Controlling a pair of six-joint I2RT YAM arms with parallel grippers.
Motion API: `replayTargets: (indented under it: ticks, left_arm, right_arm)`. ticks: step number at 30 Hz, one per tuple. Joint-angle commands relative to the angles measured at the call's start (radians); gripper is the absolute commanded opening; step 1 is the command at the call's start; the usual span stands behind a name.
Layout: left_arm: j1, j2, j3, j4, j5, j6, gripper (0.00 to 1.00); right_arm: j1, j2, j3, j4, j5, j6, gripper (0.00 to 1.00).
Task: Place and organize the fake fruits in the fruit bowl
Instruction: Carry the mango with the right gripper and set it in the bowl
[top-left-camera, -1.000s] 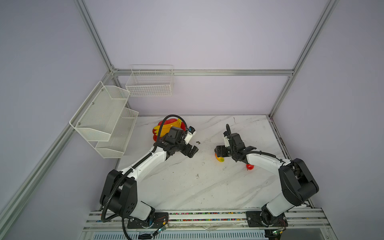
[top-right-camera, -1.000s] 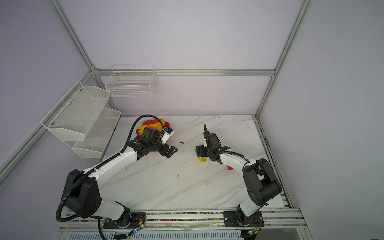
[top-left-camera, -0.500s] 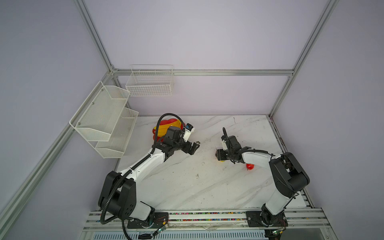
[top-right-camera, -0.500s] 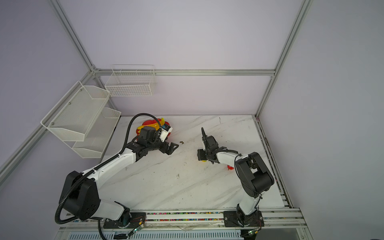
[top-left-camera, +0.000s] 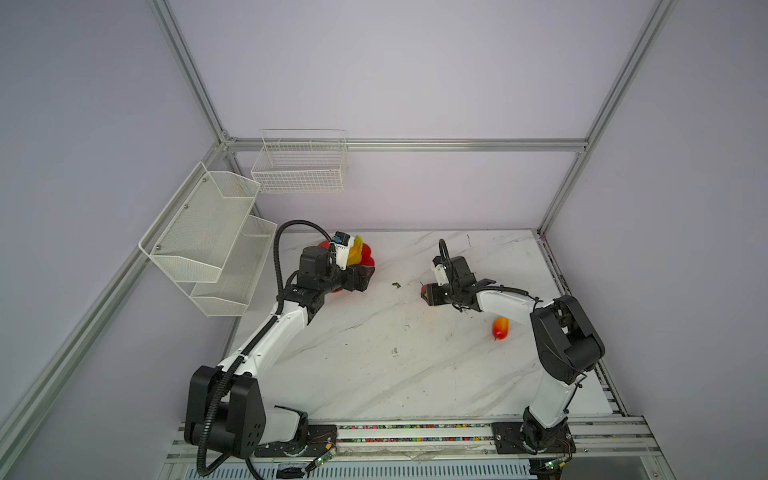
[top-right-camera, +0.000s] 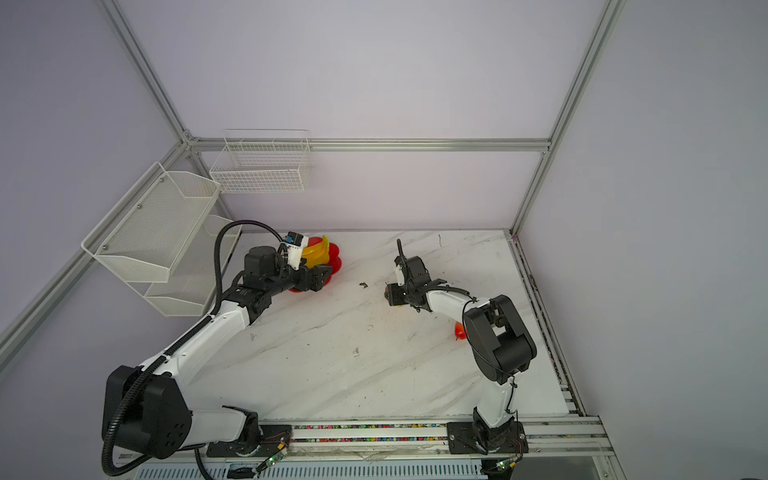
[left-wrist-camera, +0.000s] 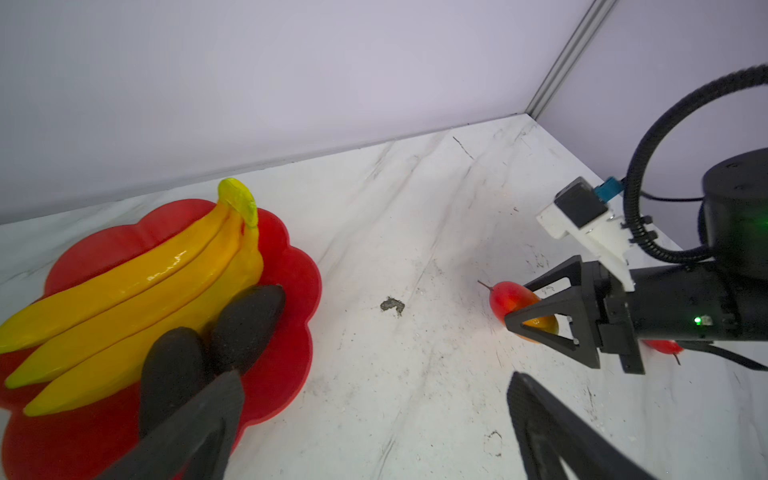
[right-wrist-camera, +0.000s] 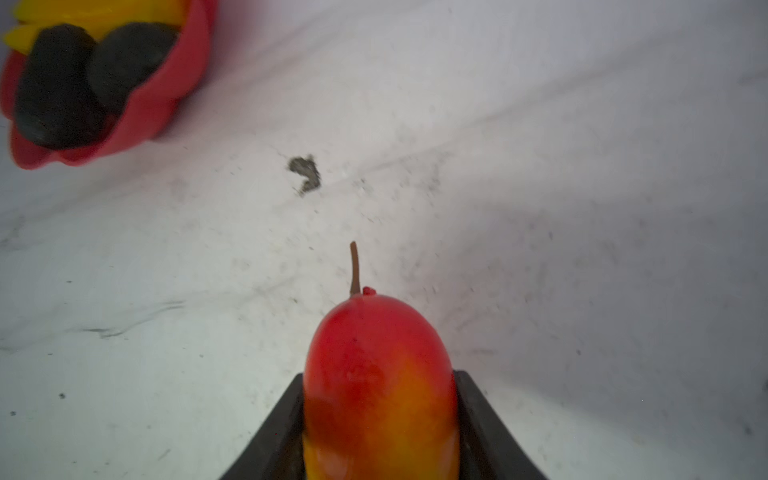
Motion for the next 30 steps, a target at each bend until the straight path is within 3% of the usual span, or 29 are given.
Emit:
replayTargets:
  ticks: [1, 5, 11, 30]
  left_arm:
    - [0.050, -0.020, -0.046, 0.043, -0.077, -0.038, 1.00]
    - [0.089, -0.038, -0.082, 0.075, -0.159, -0.037, 1.00]
    - [0.137, -0.050, -0.108, 0.089, -0.172, -0.033, 1.00]
    - [0.163, -0.082, -0.171, 0.098, -0.149, -0.051, 1.00]
  right_arm:
    - [0.026, 0.088, 0.176, 0.039, -0.153, -0.029, 0.43]
    - [0.094, 0.241, 0.413, 0.044, -0.236, -0.032, 0.43]
    - [0.138, 0.461, 0.704, 0.042, -0.292, 0.017, 0.44]
    - [0.150, 0.681, 0.959, 0.109, -0.278, 0.030, 0.48]
